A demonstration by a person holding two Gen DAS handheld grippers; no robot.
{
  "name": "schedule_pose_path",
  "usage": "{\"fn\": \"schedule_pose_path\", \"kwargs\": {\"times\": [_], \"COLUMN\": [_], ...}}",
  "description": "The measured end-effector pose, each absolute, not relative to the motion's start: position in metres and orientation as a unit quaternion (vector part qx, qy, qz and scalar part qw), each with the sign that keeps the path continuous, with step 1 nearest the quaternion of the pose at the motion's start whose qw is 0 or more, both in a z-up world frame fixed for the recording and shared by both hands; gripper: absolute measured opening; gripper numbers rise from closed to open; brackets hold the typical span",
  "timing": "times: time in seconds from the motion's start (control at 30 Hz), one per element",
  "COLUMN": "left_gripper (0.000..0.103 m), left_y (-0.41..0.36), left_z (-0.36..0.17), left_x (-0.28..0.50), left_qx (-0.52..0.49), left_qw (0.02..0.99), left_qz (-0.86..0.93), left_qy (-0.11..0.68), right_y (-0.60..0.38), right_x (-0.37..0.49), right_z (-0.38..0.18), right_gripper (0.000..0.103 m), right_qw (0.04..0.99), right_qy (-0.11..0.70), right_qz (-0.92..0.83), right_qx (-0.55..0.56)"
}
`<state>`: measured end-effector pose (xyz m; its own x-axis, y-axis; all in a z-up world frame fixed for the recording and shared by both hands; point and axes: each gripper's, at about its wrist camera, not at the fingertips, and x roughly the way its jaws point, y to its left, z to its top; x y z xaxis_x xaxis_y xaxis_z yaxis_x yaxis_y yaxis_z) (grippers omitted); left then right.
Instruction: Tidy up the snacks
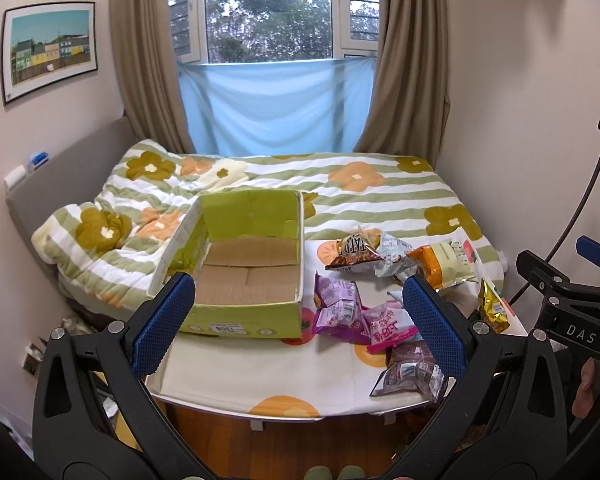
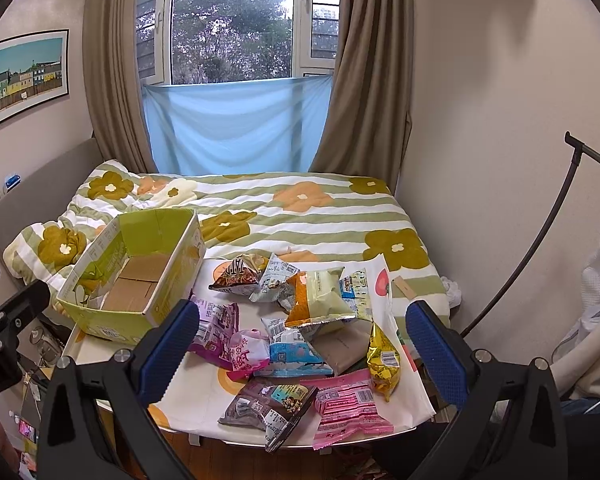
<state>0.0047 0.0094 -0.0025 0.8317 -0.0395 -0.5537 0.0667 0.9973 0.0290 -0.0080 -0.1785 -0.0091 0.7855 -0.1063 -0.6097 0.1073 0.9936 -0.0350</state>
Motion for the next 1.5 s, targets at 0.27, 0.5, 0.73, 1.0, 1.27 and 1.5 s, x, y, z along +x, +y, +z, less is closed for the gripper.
{"fn": "schedule_pose_path", "kwargs": {"times": [0.27, 0.5, 0.73, 1.0, 1.27, 1.5], "left_gripper": [0.103, 0.103, 0.103, 0.103, 0.103, 0.103], "left_y": [0.010, 0.009, 0.010, 0.010, -0.002, -0.046], "left_z": [-0.003, -0.004, -0.004, -0.003, -0.042, -0.102], "left_x": [0.006, 0.006, 0.004, 0.010, 0.050, 0.068], "left_qx": [0.020, 0.021, 0.021, 0.018, 0.006, 0.008], "left_qw": [0.956, 0.956, 0.957, 0.953, 0.914, 0.868], "left_qz": [-0.034, -0.037, -0.039, -0.057, -0.142, -0.205], "left_qy": [0.290, 0.290, 0.286, 0.296, 0.380, 0.452], "right_y": [-0.179, -0.178, -0.177, -0.178, -0.210, -0.251], "right_x": [-0.007, -0.007, -0.006, -0.008, -0.011, -0.014], "right_z": [-0.009, -0.009, -0.008, -0.006, -0.013, -0.067], "right_gripper": [0.103, 0.103, 0.103, 0.103, 0.103, 0.103], "right_qw": [0.945, 0.945, 0.945, 0.945, 0.933, 0.902], "right_qy": [0.323, 0.321, 0.321, 0.321, 0.352, 0.420], "right_qz": [-0.056, -0.057, -0.058, -0.061, -0.074, -0.086], "right_qx": [0.001, 0.001, 0.003, 0.003, 0.027, 0.044]}}
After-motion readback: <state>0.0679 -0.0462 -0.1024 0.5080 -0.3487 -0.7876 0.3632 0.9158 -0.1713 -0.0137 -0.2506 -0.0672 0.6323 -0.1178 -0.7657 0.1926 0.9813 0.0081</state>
